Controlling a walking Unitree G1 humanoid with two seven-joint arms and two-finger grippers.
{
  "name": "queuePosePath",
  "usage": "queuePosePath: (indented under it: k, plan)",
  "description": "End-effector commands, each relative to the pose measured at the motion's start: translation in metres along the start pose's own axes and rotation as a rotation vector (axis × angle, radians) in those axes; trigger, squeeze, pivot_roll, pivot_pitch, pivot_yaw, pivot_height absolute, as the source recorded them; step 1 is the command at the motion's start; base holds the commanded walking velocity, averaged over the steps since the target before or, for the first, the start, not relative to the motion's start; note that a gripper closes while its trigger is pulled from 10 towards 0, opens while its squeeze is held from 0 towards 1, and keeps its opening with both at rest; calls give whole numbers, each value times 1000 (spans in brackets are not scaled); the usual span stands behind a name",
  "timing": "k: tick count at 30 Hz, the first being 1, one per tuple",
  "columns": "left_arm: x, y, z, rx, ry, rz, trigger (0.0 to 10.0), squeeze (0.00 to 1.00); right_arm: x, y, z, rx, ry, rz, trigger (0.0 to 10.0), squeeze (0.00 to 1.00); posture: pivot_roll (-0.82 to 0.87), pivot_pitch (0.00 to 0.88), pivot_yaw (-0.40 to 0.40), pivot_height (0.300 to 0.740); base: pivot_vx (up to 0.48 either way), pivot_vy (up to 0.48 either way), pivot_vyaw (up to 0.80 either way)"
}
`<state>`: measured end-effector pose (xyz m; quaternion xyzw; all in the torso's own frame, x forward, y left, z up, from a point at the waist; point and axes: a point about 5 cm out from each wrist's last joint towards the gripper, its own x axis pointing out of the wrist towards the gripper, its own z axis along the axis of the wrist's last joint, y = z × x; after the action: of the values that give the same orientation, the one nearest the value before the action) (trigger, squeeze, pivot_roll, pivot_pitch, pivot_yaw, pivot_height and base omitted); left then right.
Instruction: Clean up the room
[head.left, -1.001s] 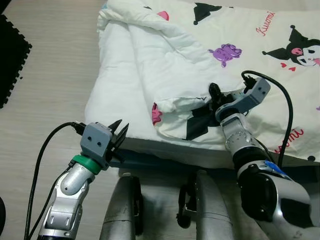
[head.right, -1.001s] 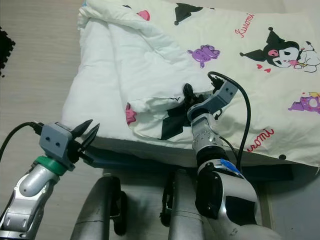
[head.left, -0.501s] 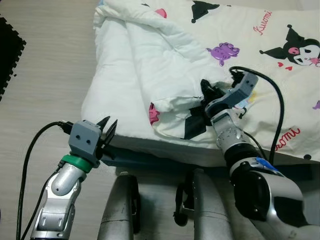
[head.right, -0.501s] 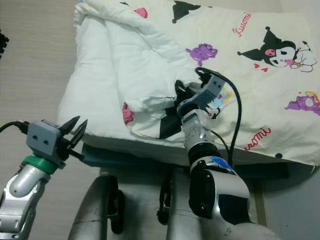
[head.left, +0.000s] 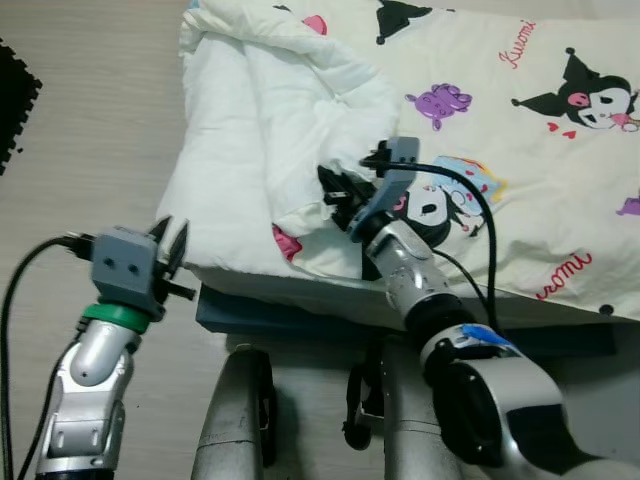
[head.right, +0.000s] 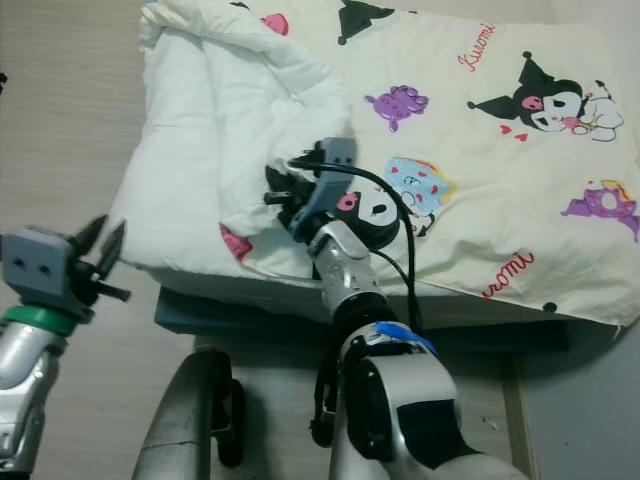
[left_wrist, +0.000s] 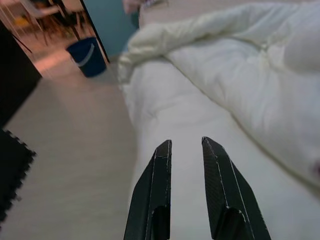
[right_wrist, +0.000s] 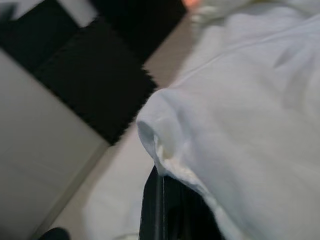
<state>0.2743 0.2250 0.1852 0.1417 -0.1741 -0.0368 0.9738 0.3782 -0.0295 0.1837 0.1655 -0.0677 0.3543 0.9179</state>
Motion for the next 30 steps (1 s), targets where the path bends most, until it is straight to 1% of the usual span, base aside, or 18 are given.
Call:
queuePosePath:
  k: [1, 3, 4, 7, 9, 10, 11, 12, 14, 16, 19, 20, 21, 23, 24, 28, 29, 30]
  plan:
    - [-7, 8, -8, 4, 35, 26, 10000, 0, 2, 14, -11, -4, 26, 55, 1608, 0, 80, 343, -7, 630, 0, 0, 0]
    - [-3, 17, -4, 23, 21, 55, 10000, 0, 11, 31, -11, -16, 26, 120, 1647, 0, 80, 341, -6, 630, 0, 0, 0]
    - [-1, 23, -2, 34, 12, 80, 10000, 0, 16, 41, -11, -15, 21, 150, 2157, 0, 81, 340, -5, 630, 0, 0, 0]
    - [-1, 26, -1, 40, 6, 97, 10000, 0, 18, 46, -10, -14, 17, 167, 2157, 0, 81, 340, -5, 630, 0, 0, 0]
    - [1, 39, 2, 39, -3, 176, 10000, 0, 25, 67, -13, -18, 21, 247, 4118, 0, 83, 338, -5, 630, 0, 0, 0]
    - [1, 39, 2, 39, -3, 176, 10000, 0, 25, 67, -13, -18, 21, 247, 4118, 0, 83, 338, -5, 630, 0, 0, 0]
    - [1, 44, 2, 36, -4, 207, 10000, 0, 26, 78, -17, -23, 29, 295, 6549, 0, 83, 338, -5, 630, 0, 0, 0]
    - [1, 44, 2, 36, -4, 207, 10000, 0, 26, 78, -17, -23, 29, 295, 6549, 0, 83, 338, -5, 630, 0, 0, 0]
    - [0, 52, 2, 32, 0, 247, 10000, 0, 26, 97, -25, -37, 47, 381, 10000, 0, 83, 337, -3, 630, 0, 0, 0]
    - [0, 54, 2, 29, 2, 259, 10000, 0, 26, 103, -28, -43, 53, 412, 10000, 0, 83, 337, -3, 630, 0, 0, 0]
    - [0, 58, 1, 28, 4, 283, 10000, 0, 21, 127, -40, -32, 69, 514, 10000, 0, 83, 337, -3, 630, 0, 0, 0]
    - [0, 58, 1, 28, 4, 283, 10000, 0, 21, 127, -40, -32, 69, 514, 10000, 0, 83, 337, -3, 630, 0, 0, 0]
    - [1, 59, 0, 27, 4, 288, 10000, 0, 19, 132, -44, -15, 74, 541, 10000, 400, 85, 336, -2, 630, 0, 0, 0]
    - [1, 59, 0, 27, 4, 289, 10000, 0, 18, 132, -44, -13, 75, 543, 10000, 400, 85, 336, -2, 630, 0, 0, 0]
    - [1, 58, -1, 24, 5, 284, 10000, 0, 17, 130, -45, -27, 77, 532, 10000, 1000, 83, 335, 0, 630, 0, 0, 0]
    - [2, 58, -1, 20, 7, 279, 10000, 0, 16, 128, -46, -45, 80, 519, 10000, 1000, 83, 335, 0, 630, 0, 0, 0]
    - [3, 57, -2, 17, 7, 275, 10000, 0, 16, 126, -45, -52, 73, 513, 10000, 0, 80, 333, 5, 630, 0, 0, 0]
    - [4, 56, -2, 15, 6, 273, 10000, 0, 15, 124, -44, -55, 68, 512, 10000, 0, 80, 333, 5, 630, 0, 0, 0]
